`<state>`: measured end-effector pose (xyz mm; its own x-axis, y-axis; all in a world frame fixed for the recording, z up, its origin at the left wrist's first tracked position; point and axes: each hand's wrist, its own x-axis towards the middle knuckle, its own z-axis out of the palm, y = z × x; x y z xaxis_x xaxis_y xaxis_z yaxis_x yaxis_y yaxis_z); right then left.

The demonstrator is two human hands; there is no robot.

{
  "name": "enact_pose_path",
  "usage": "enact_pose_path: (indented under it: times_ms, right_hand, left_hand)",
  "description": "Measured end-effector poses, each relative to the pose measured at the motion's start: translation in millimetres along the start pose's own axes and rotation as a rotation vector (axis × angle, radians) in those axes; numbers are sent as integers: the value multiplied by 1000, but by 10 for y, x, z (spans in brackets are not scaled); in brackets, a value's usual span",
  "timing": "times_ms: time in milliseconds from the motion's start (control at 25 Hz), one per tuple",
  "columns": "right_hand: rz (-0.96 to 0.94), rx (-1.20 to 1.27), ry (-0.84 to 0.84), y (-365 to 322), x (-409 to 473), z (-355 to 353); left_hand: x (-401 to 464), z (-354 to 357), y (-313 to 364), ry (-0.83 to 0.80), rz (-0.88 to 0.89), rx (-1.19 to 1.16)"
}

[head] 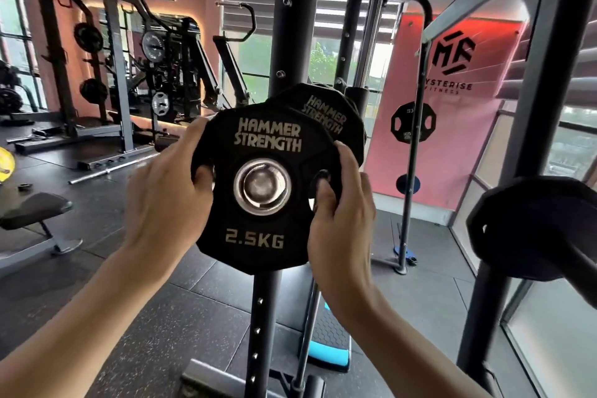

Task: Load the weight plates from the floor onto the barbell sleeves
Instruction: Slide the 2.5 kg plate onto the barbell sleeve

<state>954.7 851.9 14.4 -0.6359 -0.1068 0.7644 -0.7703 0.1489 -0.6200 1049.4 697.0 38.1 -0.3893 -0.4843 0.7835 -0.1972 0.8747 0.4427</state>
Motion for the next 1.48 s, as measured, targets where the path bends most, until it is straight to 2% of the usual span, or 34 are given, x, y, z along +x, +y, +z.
enact_pose_path:
  times_ms: [320, 480, 560, 680, 800, 920, 1160, 1280, 1360, 1400, 1480]
  right_hand:
    - [-152, -21, 69, 245, 127, 203]
    - [-167, -28, 85, 349, 257, 269]
    - [-172, -20, 78, 389, 287, 284]
    - [-133, 9, 57, 504, 378, 325]
    - [-96, 26, 48, 617, 472, 374]
    - [-118, 2, 37, 698, 580, 418]
    - [-112, -1, 48, 900, 747, 526]
    - [-98, 5, 59, 948, 762, 572]
    - [-88, -9, 51, 974, 808, 584]
    - [-94, -27, 53, 987, 830, 584]
    - [-108, -89, 69, 1010, 864, 592]
  left_hand:
    - [104, 294, -182, -74, 93, -58]
    - [89, 370, -49, -371, 297, -97]
    - [132, 495, -41, -420, 302, -81]
    - [237, 657, -140, -352, 355, -187]
    - [327, 879, -240, -238, 487, -111]
    - [383, 1106, -272, -178, 453, -95]
    - [476, 1362, -256, -165, 422, 34]
    - [604, 1476, -299, -218, 472, 284]
    - [653, 1552, -338, -223, 484, 358]
    - [672, 1600, -351, -220, 493, 313]
    - [721, 1684, -363, -208, 473, 71]
